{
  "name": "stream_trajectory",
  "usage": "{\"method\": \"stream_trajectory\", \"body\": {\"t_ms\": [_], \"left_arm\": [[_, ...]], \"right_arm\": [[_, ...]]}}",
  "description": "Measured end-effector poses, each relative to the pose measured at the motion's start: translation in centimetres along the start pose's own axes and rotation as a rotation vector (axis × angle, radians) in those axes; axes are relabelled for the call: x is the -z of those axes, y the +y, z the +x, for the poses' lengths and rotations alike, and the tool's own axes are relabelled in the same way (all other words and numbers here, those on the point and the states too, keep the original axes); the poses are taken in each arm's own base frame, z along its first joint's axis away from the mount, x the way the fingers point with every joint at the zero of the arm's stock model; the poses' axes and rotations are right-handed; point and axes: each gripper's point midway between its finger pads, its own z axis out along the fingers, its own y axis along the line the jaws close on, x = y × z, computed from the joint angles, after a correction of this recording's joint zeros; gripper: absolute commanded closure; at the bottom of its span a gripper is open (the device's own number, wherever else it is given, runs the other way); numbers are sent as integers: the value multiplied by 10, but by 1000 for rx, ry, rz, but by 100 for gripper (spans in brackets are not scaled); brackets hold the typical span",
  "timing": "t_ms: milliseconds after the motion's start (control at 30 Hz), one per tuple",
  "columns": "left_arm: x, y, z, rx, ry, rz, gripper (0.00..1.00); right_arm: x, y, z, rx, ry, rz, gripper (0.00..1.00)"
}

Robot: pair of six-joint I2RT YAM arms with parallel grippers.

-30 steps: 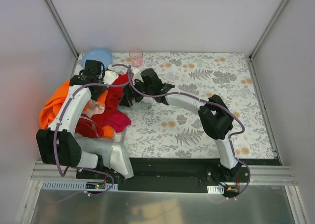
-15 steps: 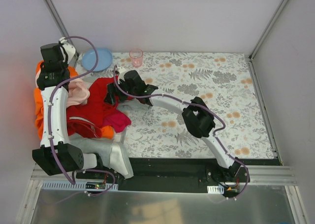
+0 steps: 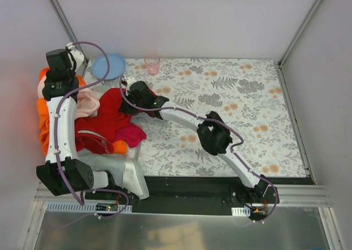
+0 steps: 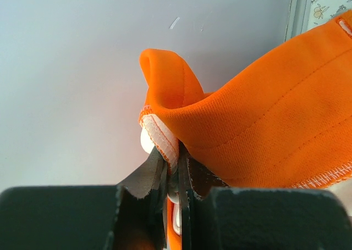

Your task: Pick out a specific cloth from the pile

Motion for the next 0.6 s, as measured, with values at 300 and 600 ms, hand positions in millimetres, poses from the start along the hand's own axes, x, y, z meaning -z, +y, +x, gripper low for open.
{"method": "stream_trajectory", "body": {"t_ms": [300,600], "left_arm": [[-1,1,2,1,3,-4,100],[-1,2,1,2,2,-7,100]], "right_arm": [[97,19,-98,66,-142,38,100],[328,35,-298,157,-662,93,100]]}}
